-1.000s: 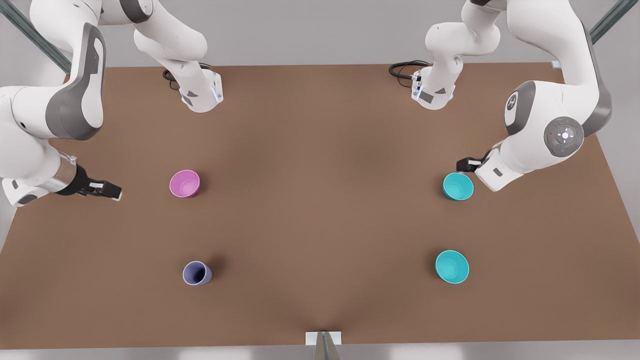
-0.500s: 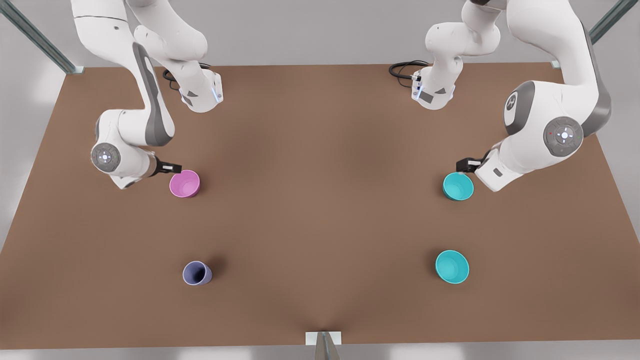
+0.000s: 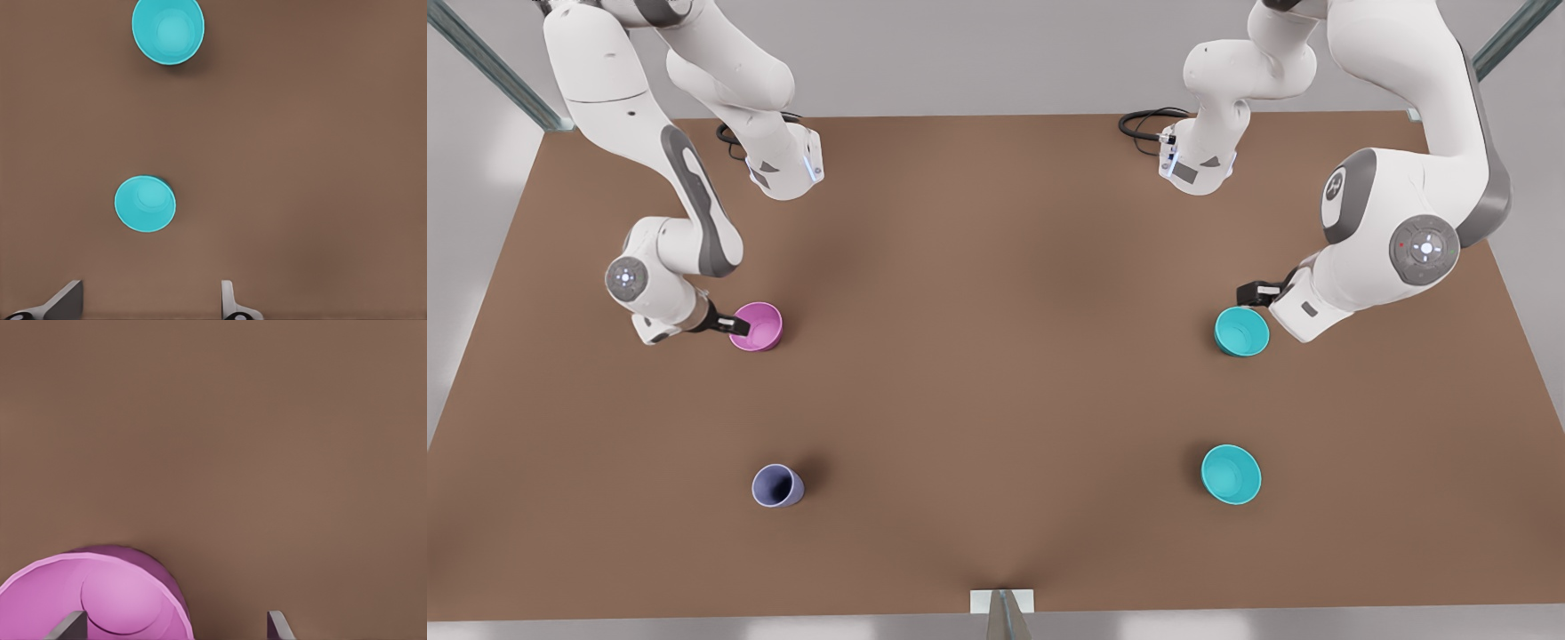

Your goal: Stack the blue bowl on the pink bowl

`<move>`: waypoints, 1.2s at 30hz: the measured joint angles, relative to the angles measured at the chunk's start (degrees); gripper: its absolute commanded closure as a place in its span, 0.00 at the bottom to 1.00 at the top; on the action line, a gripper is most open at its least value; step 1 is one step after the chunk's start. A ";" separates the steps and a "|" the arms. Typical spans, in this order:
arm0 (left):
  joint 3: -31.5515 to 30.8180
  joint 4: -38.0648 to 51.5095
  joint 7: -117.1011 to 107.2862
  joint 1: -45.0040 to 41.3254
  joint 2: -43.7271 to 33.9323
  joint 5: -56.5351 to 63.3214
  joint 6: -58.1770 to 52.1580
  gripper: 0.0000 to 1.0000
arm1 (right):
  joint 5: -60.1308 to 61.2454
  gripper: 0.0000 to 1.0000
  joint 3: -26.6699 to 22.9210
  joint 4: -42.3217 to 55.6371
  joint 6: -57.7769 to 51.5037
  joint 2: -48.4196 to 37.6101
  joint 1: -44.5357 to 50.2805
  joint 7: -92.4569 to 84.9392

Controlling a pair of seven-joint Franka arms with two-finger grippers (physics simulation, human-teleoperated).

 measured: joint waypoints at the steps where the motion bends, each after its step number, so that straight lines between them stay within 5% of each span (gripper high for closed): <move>1: 0.00 -0.02 -0.02 0.00 0.03 0.00 -0.11 0.00 | 0.01 0.00 0.00 -0.14 0.50 0.60 -0.05 -0.15; 7: 0.00 -0.20 -0.09 0.02 0.14 0.00 -0.53 0.00 | -0.02 0.00 0.00 -0.22 2.40 4.25 -0.13 -0.92; 8: 0.00 -0.21 -0.10 0.01 0.15 0.00 -0.57 0.00 | -0.02 0.09 0.02 -0.21 2.61 4.48 -0.12 -1.04; 11: 0.00 -0.22 -0.13 -0.01 0.16 0.00 -0.65 0.00 | 0.01 0.60 0.08 -0.05 3.07 4.82 -0.58 -1.59; 13: 0.00 -0.22 -0.15 -0.02 0.31 0.00 -0.68 0.00 | 0.24 0.79 0.23 0.34 3.19 4.85 -0.80 -2.13; 21: 0.00 -0.22 -0.22 0.00 0.77 0.00 -0.75 0.00 | 3.97 0.79 5.25 6.09 1.50 4.84 0.04 -4.10; 24: -0.01 -0.22 -0.24 0.18 0.78 0.00 -0.76 0.00 | 9.51 0.79 7.22 13.87 0.91 6.56 8.92 -3.62; 32: -0.02 -3.78 -0.09 7.22 6.71 -0.14 1.09 0.00 | 6.76 0.79 6.58 58.23 0.28 36.14 42.56 12.12; 36: 4.74 -13.04 2.51 12.05 10.06 -1.75 7.87 0.00 | 1.78 0.79 6.44 65.17 0.27 43.09 46.41 22.13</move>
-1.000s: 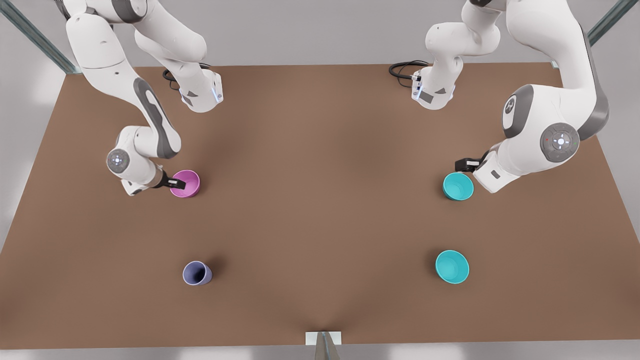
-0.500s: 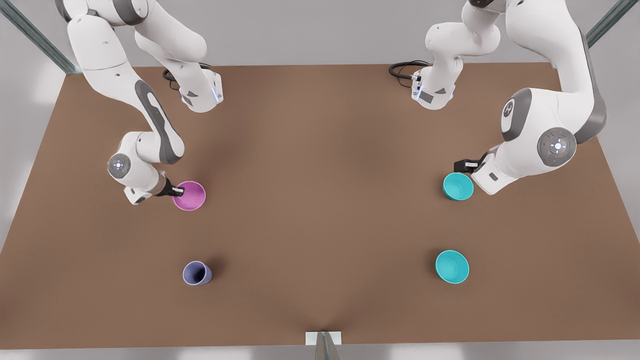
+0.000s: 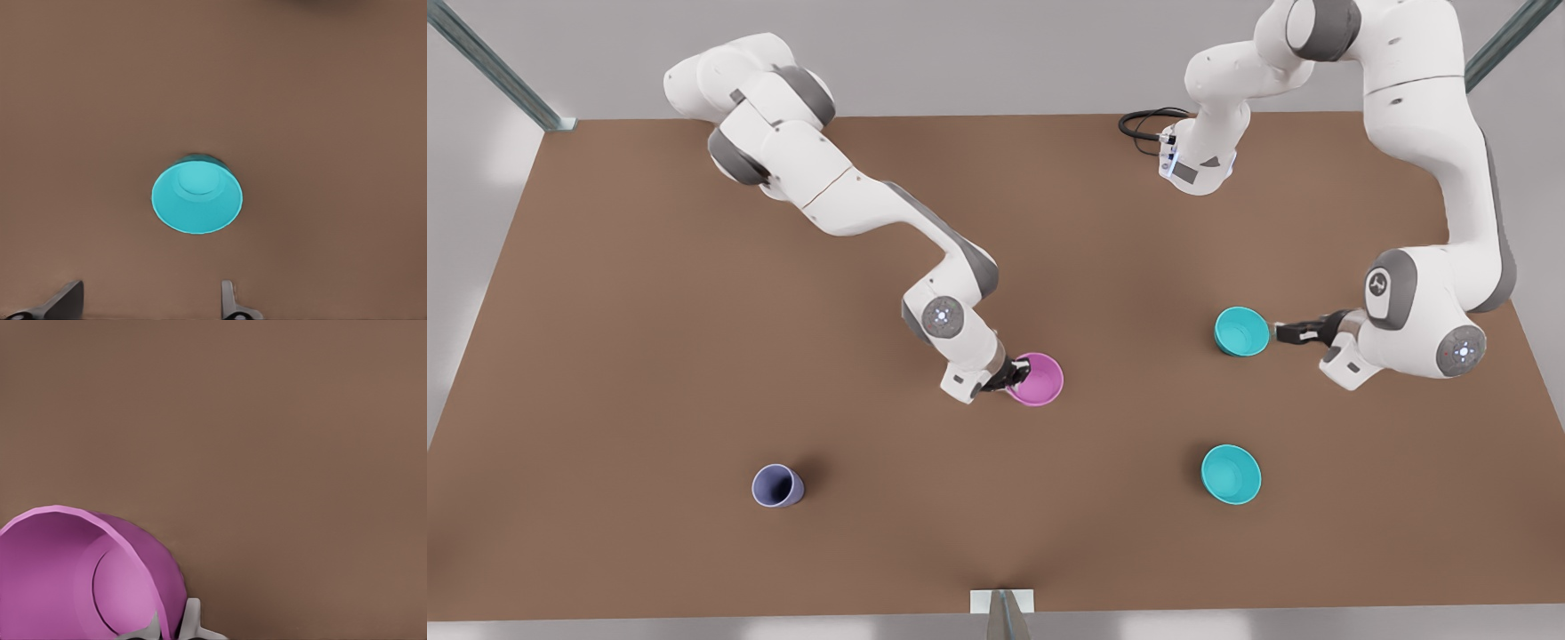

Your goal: Stack the blue bowl on the pink bowl

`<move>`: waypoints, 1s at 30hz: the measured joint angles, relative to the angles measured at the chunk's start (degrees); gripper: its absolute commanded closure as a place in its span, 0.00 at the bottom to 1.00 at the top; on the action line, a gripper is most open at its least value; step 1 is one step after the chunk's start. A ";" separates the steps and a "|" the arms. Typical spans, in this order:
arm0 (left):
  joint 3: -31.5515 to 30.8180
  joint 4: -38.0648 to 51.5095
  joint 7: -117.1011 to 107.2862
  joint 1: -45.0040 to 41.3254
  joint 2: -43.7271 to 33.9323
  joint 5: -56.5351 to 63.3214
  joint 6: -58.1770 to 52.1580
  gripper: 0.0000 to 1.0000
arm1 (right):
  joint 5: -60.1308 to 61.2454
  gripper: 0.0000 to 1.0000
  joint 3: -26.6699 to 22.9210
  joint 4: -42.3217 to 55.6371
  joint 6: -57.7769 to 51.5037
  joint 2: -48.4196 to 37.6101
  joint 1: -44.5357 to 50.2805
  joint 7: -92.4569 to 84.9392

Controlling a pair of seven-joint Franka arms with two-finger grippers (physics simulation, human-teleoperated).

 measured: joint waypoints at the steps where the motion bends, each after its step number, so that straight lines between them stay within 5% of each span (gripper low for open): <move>1: 3.01 -3.44 1.46 -0.87 0.03 -0.79 2.60 0.00 | -0.71 0.79 0.02 0.65 0.08 1.09 0.29 2.17; 4: 5.95 -11.92 6.56 -2.02 -0.44 -2.34 10.36 0.00 | -1.99 0.79 0.00 1.59 0.35 2.99 0.54 8.00; 5: 6.17 -13.60 8.42 -2.22 -0.43 -2.63 12.82 0.00 | -2.32 0.45 -0.02 1.68 0.54 3.37 0.52 9.82; 6: 6.29 -14.73 10.18 -2.52 -0.40 -2.85 14.97 0.00 | -2.59 0.00 -0.04 1.69 0.85 3.64 0.53 11.54; 12: 6.33 -18.10 18.98 -4.18 1.47 -4.36 24.79 0.00 | -3.18 0.00 -0.41 1.26 2.24 0.29 -0.91 20.06; 17: 6.33 -18.61 24.38 -3.80 4.40 -5.59 30.15 0.00 | -3.42 0.00 -0.48 0.42 -5.03 -8.17 -14.74 22.48; 18: 6.32 -18.62 25.28 -3.87 4.81 -5.91 30.88 0.13 | -3.45 0.00 -0.27 0.64 -8.33 -9.72 -20.22 21.21; 20: 6.32 -18.63 26.95 -3.95 5.22 -6.37 31.96 0.60 | -3.43 0.00 -0.14 0.94 -16.39 -14.54 -30.05 17.02; 21: 6.31 -18.63 27.72 -4.00 5.31 -6.72 32.33 0.68 | -3.28 0.00 0.04 1.14 -20.57 -16.04 -34.97 14.45; 24: 6.31 -18.63 29.78 -3.99 5.67 -7.81 33.02 0.79 | -2.97 0.00 -0.03 0.49 -31.15 -20.76 -44.79 6.22; 28: 6.13 -18.57 31.69 -4.89 3.46 -9.44 31.60 0.79 | -2.67 0.00 -0.12 -7.53 -41.59 -39.88 -48.16 -3.06; 30: 5.96 -18.18 31.59 -8.14 0.37 -10.34 30.13 0.79 | -2.86 0.00 -0.18 -7.92 -44.76 -42.75 -47.83 -6.94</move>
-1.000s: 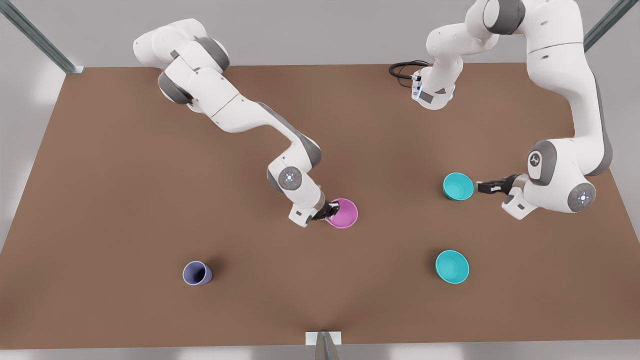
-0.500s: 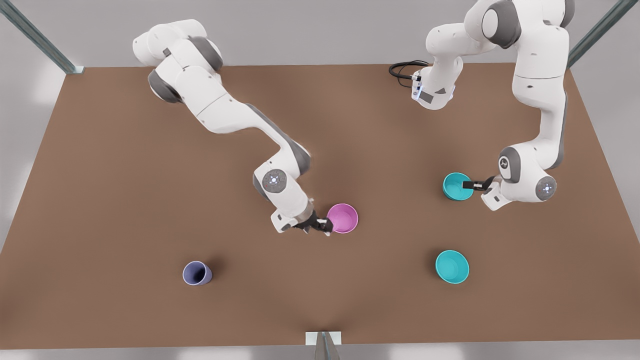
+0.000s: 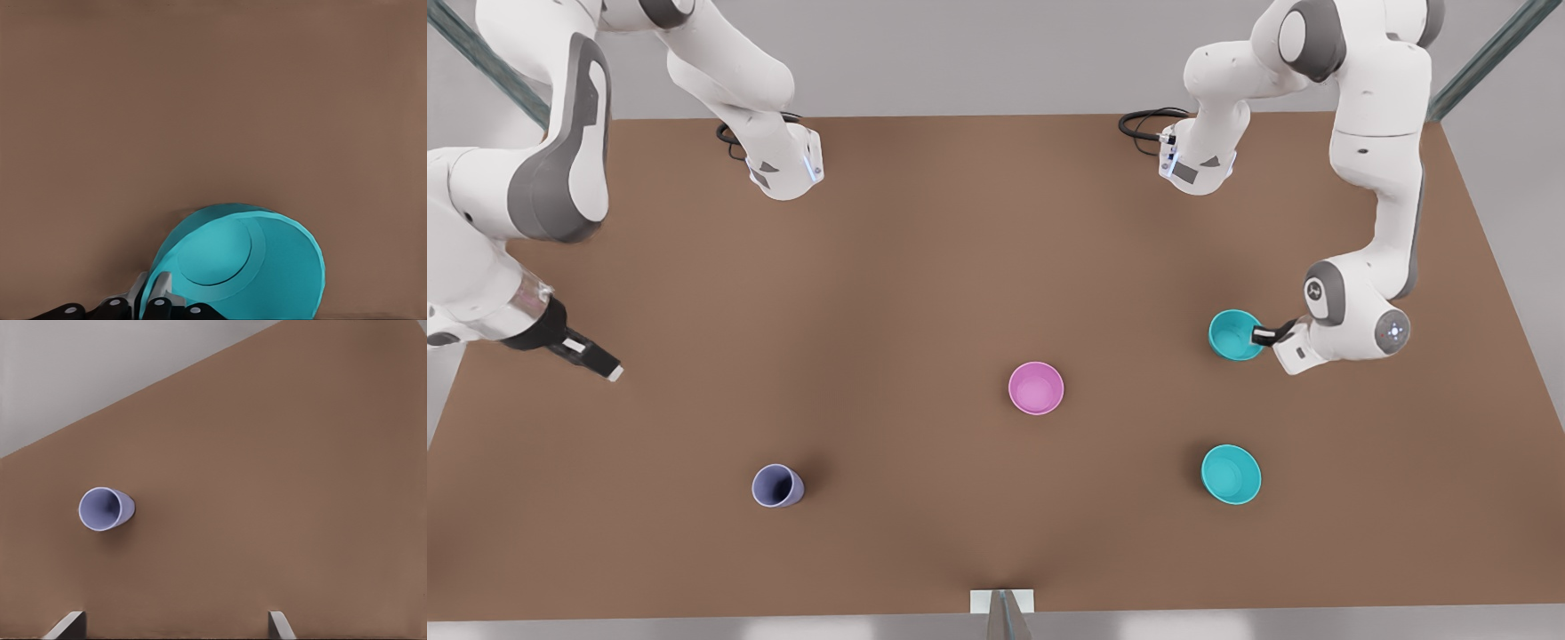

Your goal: Stack the blue bowl on the pink bowl

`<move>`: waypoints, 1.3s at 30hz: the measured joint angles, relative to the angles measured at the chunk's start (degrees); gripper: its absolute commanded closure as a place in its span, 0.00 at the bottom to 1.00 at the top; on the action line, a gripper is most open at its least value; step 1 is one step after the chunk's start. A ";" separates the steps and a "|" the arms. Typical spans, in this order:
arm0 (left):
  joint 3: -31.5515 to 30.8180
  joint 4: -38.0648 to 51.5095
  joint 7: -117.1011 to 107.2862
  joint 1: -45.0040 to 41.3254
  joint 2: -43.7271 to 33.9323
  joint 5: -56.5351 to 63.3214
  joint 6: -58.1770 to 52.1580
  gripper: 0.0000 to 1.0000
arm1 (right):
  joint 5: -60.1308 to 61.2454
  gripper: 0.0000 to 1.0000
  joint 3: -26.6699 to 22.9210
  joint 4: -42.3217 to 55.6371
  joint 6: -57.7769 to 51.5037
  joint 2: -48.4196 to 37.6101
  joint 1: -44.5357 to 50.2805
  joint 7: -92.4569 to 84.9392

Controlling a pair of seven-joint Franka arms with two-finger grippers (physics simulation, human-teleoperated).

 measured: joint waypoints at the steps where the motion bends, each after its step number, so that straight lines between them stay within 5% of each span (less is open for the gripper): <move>1: -0.03 1.36 -0.62 -2.96 -1.76 -0.29 -1.07 0.79 | -0.52 0.00 -0.07 1.64 -1.25 0.75 -0.02 -1.81; 3: -0.05 7.37 -3.43 -11.66 -2.88 -0.60 -3.25 0.79 | -1.92 0.00 -0.09 3.73 -3.21 1.66 -0.49 -5.12; 8: -0.11 48.61 -16.74 -28.80 20.02 -0.65 -12.36 0.79 | -3.26 0.00 -4.89 5.31 -7.26 1.76 2.76 -12.01; 11: -0.15 60.71 -24.60 -31.35 28.47 -0.77 -16.38 0.79 | -3.45 0.00 -8.89 6.36 -9.22 2.05 7.37 -15.32; 39: -4.51 58.04 -59.50 -30.50 32.53 -1.27 -21.46 0.79 | -3.77 0.00 -9.24 7.87 -12.23 3.97 8.25 -29.22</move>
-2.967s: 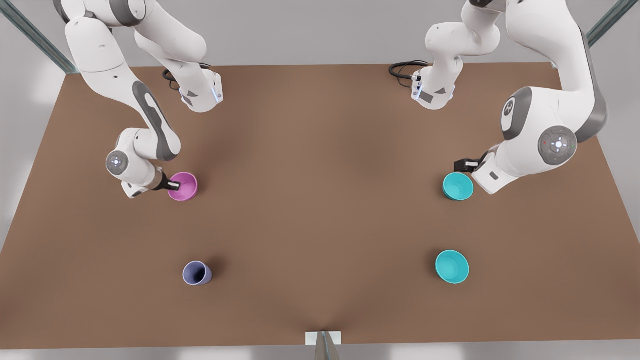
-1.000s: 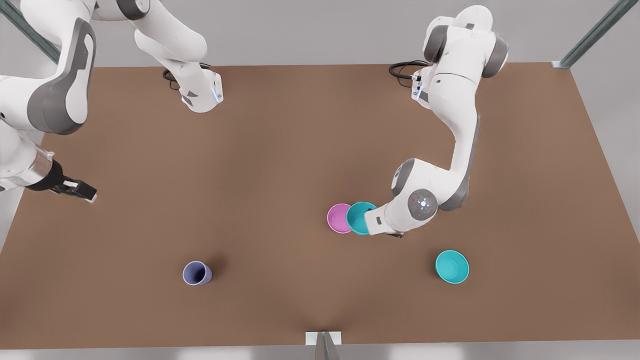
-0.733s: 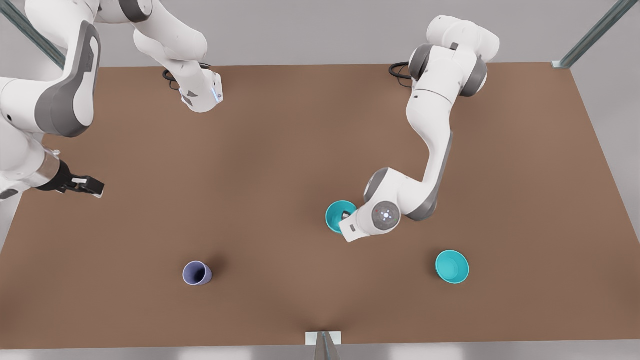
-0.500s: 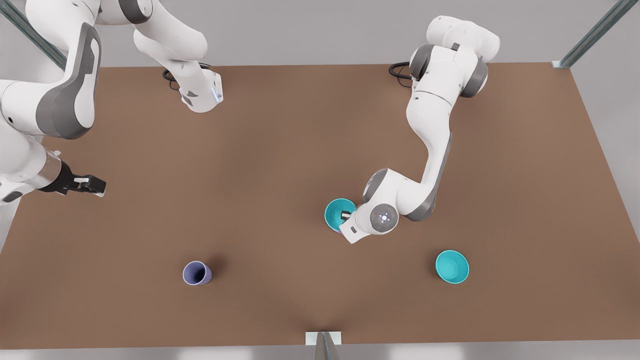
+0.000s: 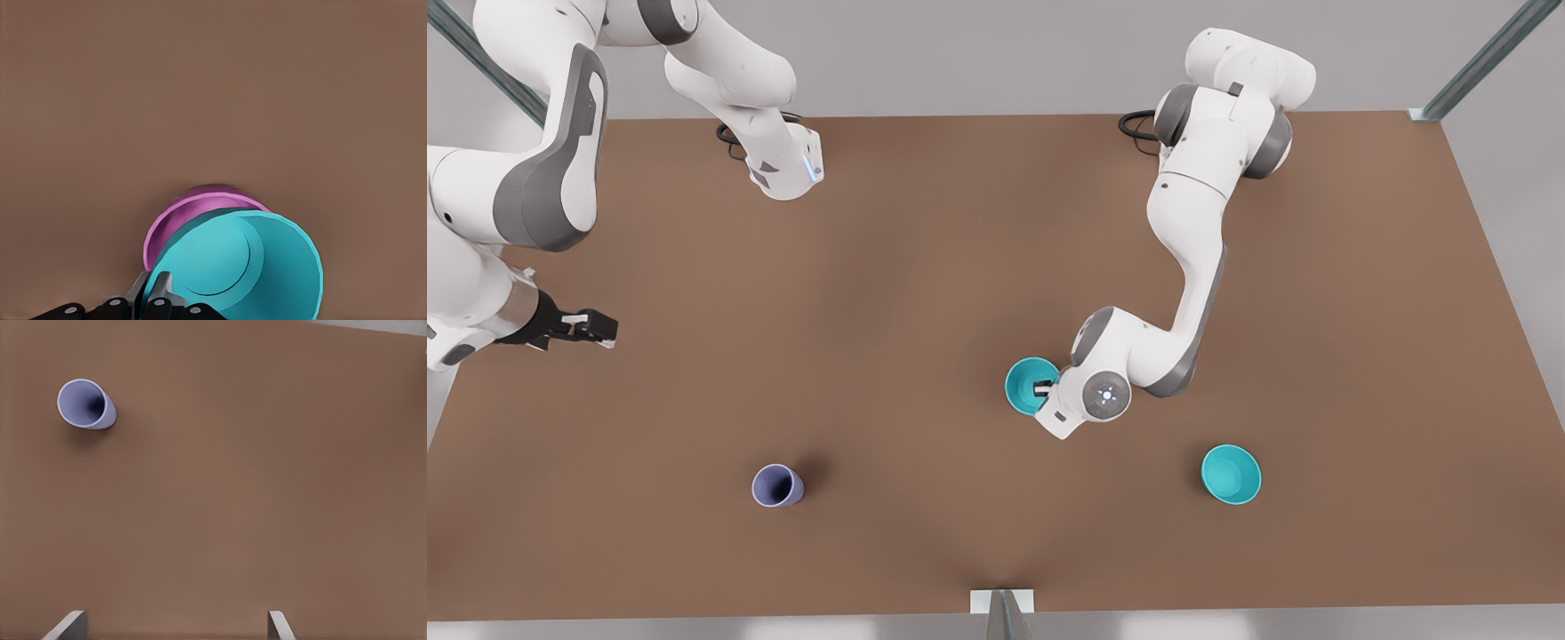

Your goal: Stack the blue bowl on the pink bowl

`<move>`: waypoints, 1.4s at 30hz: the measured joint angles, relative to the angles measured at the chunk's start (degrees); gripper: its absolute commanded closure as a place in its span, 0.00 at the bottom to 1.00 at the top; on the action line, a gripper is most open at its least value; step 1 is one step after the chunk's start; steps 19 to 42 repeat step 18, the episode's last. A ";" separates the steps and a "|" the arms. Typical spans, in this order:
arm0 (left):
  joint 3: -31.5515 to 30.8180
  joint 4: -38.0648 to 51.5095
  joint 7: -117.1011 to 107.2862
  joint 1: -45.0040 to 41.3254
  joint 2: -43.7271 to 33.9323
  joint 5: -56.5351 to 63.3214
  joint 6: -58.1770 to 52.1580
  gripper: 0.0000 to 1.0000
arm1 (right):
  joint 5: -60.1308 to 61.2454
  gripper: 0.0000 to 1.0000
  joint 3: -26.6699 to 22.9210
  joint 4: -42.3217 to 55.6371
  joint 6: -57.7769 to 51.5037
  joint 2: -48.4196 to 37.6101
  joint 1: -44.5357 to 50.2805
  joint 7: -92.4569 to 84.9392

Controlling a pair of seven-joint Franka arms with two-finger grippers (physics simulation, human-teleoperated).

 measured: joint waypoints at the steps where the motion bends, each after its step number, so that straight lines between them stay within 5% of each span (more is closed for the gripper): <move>1: -0.05 -0.18 -0.50 0.13 -0.02 0.01 0.06 0.79 | 0.00 0.00 0.00 0.03 0.00 0.01 -0.01 -0.20; 2: -0.13 -0.29 -0.96 0.23 -0.02 -0.04 0.12 0.22 | 0.01 0.00 0.00 0.03 -0.01 0.01 -0.05 -0.40; 3: -0.17 -0.35 -1.36 0.27 -0.04 -0.19 0.19 0.00 | 0.02 0.00 0.00 0.04 -0.01 0.03 -0.07 -0.58; 7: -0.29 -0.88 -2.44 2.56 -3.78 -0.35 -2.51 0.00 | 0.00 0.00 0.00 0.06 -0.02 0.04 -0.09 -1.21; 14: 0.56 1.04 -0.62 10.97 -27.10 9.92 -23.51 0.00 | 0.00 0.00 0.00 0.06 -0.03 0.09 -0.08 -2.04; 17: -1.07 -7.92 4.98 15.78 -36.37 14.12 -26.21 0.00 | -0.01 0.00 0.00 0.06 -0.03 0.09 -0.09 -2.30; 42: -1.26 -8.80 6.65 15.89 -37.19 14.92 -26.76 0.00 | 0.00 0.00 0.00 0.06 -0.03 0.09 -0.09 -2.38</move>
